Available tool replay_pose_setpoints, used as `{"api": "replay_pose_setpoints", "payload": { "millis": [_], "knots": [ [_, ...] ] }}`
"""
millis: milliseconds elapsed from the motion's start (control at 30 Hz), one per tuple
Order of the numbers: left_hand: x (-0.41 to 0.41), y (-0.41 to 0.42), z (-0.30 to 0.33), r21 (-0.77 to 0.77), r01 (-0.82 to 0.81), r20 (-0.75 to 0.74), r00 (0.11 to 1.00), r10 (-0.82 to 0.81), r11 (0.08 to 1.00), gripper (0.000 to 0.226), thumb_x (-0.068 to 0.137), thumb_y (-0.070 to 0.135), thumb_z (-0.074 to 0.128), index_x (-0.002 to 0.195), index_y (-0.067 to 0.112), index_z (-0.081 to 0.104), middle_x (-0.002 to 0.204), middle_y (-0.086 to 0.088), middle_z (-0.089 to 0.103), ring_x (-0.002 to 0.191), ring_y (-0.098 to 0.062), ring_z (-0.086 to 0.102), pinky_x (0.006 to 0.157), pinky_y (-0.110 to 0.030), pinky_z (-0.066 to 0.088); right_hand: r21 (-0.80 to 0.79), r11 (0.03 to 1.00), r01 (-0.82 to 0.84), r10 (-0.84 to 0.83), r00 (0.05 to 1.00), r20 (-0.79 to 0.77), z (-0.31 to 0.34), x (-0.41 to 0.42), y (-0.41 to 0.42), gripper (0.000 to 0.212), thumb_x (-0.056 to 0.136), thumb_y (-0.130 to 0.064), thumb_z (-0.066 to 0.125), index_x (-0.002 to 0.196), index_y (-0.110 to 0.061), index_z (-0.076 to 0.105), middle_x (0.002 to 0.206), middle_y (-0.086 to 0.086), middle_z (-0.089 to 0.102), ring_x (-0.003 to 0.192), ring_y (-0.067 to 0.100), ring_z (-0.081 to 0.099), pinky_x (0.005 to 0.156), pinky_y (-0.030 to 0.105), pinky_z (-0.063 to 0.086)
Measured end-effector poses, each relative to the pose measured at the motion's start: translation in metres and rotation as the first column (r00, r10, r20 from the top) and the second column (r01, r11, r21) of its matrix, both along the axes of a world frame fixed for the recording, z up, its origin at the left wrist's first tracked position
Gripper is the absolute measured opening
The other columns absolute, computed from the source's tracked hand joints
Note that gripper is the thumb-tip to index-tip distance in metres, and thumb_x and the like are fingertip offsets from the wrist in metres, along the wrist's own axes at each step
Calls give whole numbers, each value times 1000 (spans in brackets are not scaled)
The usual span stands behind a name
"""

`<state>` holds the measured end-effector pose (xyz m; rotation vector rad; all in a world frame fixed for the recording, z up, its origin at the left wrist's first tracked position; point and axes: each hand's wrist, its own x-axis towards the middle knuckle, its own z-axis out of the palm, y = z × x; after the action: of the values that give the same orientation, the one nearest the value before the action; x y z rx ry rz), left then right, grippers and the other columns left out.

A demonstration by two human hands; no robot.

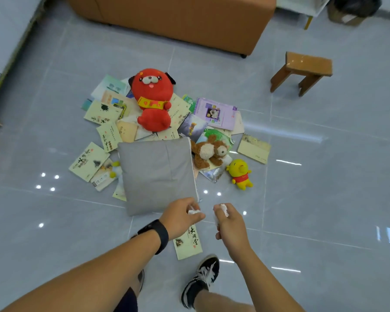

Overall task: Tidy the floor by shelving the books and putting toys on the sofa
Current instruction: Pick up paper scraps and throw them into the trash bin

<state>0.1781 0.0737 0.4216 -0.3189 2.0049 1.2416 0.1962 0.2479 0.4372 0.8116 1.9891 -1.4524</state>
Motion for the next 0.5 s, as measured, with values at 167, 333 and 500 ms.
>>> {"api": "replay_pose_setpoints", "payload": {
  "millis": [167, 333, 500],
  "knots": [
    [-16, 28, 158, 86, 50, 32, 998, -53, 995, 27, 88, 44, 74, 93, 18, 67, 83, -1, 67, 64, -15, 70, 63, -30, 54, 17, 998, 56, -53, 989, -138, 153, -10, 12, 25, 96, -33, 64, 75, -20, 59, 65, -6, 51, 57, 9, 46, 54, 31, 44],
    [-29, 80, 252, 74, 122, -88, 989, -115, 990, 20, 90, 32, 74, 101, 20, 63, 85, 6, 60, 66, -16, 63, 69, -35, 56, 97, 969, 228, -195, 943, -270, 242, -4, 64, 18, 83, -23, 64, 68, -21, 54, 67, 1, 55, 61, 20, 50, 59, 43, 47],
    [-15, 142, 298, 13, 140, -234, 963, -133, 990, 13, 90, 14, 69, 98, 22, 64, 90, 3, 62, 67, -13, 59, 74, -36, 56, -7, 905, 425, -410, 869, -278, 301, 19, 128, 17, 93, -23, 59, 84, -9, 62, 79, 9, 58, 69, 20, 53, 78, 52, 56]
  ]
}}
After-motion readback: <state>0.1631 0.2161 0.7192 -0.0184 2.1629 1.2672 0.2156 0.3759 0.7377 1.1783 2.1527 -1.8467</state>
